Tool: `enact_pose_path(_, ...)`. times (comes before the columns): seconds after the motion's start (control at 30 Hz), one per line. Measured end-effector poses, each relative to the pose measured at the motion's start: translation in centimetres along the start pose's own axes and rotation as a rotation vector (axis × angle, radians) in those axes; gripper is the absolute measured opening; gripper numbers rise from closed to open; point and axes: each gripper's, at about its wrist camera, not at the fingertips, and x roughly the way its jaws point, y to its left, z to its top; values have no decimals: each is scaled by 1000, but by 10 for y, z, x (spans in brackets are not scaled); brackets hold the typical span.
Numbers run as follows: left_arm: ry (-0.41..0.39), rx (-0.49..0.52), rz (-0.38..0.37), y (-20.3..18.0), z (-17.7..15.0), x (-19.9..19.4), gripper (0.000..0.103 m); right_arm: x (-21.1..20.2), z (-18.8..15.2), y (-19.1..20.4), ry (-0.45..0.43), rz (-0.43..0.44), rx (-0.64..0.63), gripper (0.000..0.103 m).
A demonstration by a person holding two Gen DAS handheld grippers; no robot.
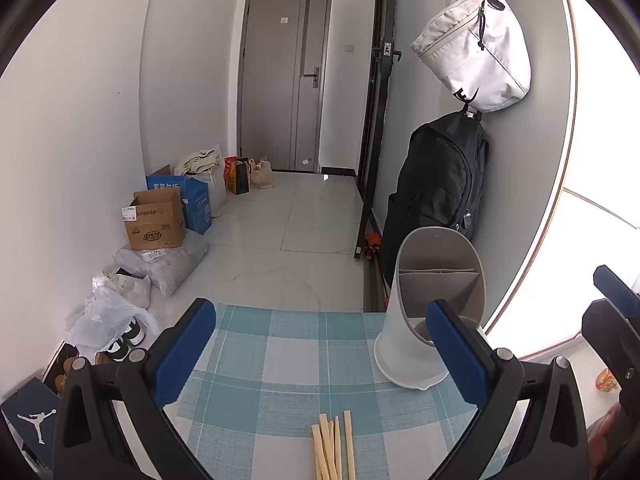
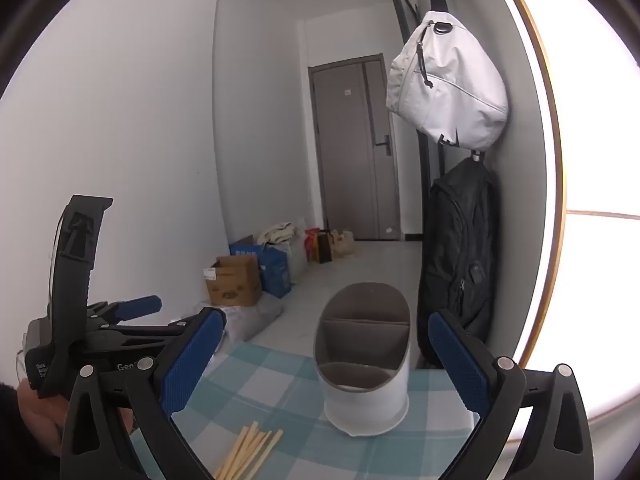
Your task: Organize utensils
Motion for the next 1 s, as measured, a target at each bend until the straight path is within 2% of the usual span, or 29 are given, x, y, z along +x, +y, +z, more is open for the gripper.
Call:
enact_pose_path(0.63, 16, 5, 16, 1, -2, 4, 102, 6, -2, 3, 9, -2, -11, 103)
enact_pose_path(0.73, -19, -3, 5, 3, -2, 3, 102, 5, -2, 5, 7, -3, -18, 103)
enact_pose_path(1.0, -45, 11, 7, 1, -4, 1, 102, 5, -3, 5, 9, -4, -18, 103)
